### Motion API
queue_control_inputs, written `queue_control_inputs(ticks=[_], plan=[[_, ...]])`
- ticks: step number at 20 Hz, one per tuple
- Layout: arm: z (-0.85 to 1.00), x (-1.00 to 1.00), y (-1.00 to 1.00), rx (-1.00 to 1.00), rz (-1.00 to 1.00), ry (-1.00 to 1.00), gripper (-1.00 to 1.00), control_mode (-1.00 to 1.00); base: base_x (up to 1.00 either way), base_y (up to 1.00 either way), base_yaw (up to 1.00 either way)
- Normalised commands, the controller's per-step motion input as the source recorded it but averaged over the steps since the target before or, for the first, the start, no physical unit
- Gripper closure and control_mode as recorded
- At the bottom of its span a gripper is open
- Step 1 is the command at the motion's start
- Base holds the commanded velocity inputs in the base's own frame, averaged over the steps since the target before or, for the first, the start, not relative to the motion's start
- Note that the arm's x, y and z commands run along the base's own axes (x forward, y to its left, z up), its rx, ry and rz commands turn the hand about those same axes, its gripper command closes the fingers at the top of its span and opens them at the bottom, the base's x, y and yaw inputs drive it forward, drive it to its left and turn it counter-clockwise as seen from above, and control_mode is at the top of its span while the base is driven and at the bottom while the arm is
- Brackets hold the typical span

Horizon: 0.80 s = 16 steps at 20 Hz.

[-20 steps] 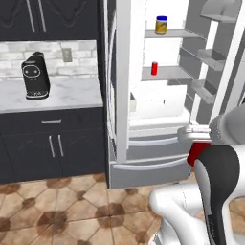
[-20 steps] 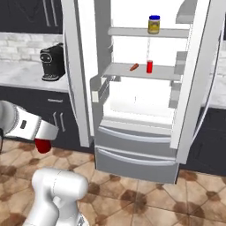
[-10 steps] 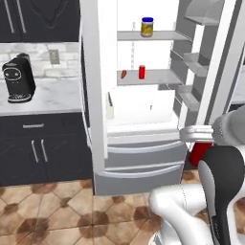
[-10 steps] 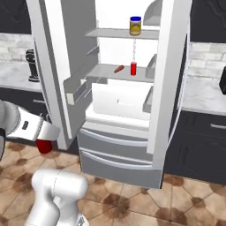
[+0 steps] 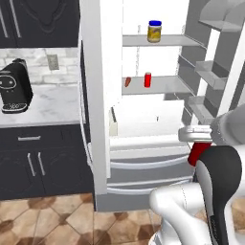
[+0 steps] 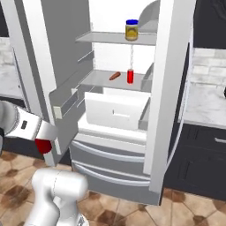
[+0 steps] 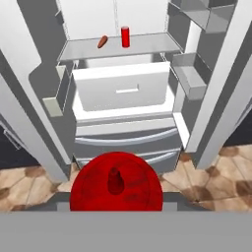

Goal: Place the mayonnaise and ketchup from the counter to the top shelf of the fridge. If the existing items in the fridge are on the top shelf, move them to other shelves.

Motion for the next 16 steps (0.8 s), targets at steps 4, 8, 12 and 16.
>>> queue_control_inputs(ticks=[4, 8, 12, 16], plan=[[0.0, 0.0, 0.0, 0.0, 0.0, 0.0, 1.0, 1.0, 0.54, -0.28, 0.0], [0.0, 0.0, 0.0, 0.0, 0.0, 0.0, 1.0, 1.0, 0.66, -0.22, 0.0], [0.0, 0.0, 0.0, 0.0, 0.0, 0.0, 1.0, 1.0, 0.7, -0.22, 0.0], [0.0, 0.0, 0.0, 0.0, 0.0, 0.0, 1.0, 1.0, 0.7, -0.22, 0.0]])
